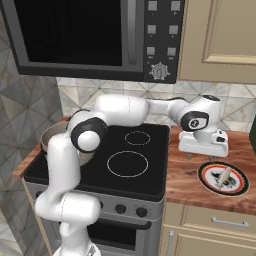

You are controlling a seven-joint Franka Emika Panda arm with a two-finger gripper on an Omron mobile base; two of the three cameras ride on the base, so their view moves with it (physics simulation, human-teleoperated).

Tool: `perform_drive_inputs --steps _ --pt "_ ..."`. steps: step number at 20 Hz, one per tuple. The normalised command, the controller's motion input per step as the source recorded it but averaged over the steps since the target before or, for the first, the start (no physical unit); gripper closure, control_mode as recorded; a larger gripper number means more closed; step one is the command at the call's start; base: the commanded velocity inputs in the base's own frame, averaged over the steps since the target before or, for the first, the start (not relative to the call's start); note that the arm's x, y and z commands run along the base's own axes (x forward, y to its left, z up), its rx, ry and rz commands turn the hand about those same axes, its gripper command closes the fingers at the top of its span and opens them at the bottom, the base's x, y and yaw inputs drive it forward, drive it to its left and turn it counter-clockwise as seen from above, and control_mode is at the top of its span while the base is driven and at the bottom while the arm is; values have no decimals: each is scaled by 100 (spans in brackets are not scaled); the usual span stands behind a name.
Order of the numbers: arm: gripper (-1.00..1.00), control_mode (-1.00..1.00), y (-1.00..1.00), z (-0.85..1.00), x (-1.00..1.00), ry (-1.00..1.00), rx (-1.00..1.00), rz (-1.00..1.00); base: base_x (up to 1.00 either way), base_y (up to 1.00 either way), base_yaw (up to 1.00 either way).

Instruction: Retrieve the frozen meat and place it in the pot on a burner. Then turn the burner on.

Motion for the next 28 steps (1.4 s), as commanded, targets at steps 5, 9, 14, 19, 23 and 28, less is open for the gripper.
perform_drive_inputs --steps 5,9,14,19,23,28 --pt "-100 -100 -42 -8 15 13 1 0 0 0 0" --pt "-100 -100 -34 0 1 0 5 0 0 0 0" --pt "-100 -100 -2 -16 2 0 1 0 0 0 0" --pt "-100 -100 -10 -34 22 -3 0 0 0 0 0" --pt "-100 -100 -26 -47 29 -7 -7 1 0 0 0" --pt "-100 -100 -29 -32 17 -4 -11 5 0 0 0"
